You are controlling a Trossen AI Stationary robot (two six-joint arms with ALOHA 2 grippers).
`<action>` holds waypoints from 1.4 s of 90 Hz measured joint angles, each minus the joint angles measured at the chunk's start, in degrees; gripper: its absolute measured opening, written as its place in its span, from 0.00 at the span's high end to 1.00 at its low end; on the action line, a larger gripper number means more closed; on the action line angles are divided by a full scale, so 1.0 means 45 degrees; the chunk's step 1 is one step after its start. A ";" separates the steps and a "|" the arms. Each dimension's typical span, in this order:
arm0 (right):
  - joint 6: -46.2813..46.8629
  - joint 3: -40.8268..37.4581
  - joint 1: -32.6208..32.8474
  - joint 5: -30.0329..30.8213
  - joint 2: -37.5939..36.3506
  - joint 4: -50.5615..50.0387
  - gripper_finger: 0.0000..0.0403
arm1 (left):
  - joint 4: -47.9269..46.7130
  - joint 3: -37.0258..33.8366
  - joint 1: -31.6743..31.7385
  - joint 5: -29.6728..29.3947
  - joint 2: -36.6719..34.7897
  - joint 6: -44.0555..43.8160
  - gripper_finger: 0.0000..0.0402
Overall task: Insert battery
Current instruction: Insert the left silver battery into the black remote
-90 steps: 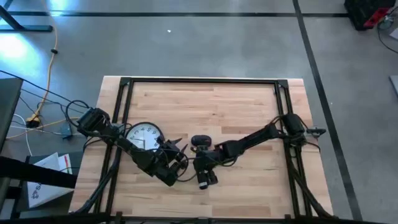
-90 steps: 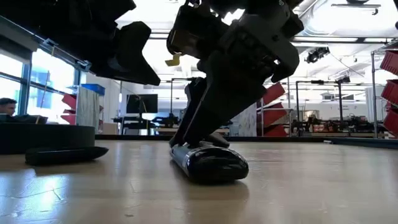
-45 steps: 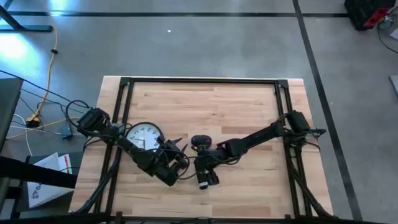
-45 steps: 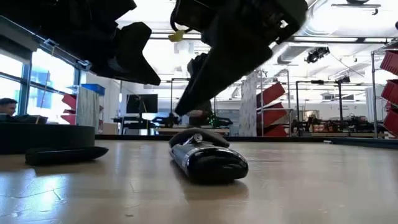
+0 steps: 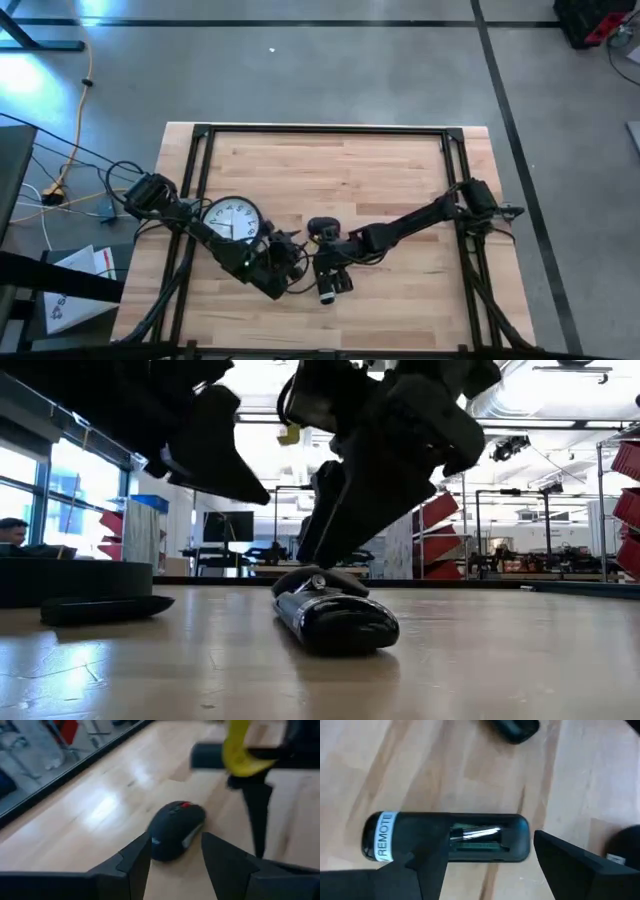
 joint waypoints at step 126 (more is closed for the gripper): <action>-0.1038 -0.0069 0.0734 0.0436 0.0248 0.0537 0.76 | 0.1506 0.0000 -0.0762 0.3741 0.0000 0.0706 0.61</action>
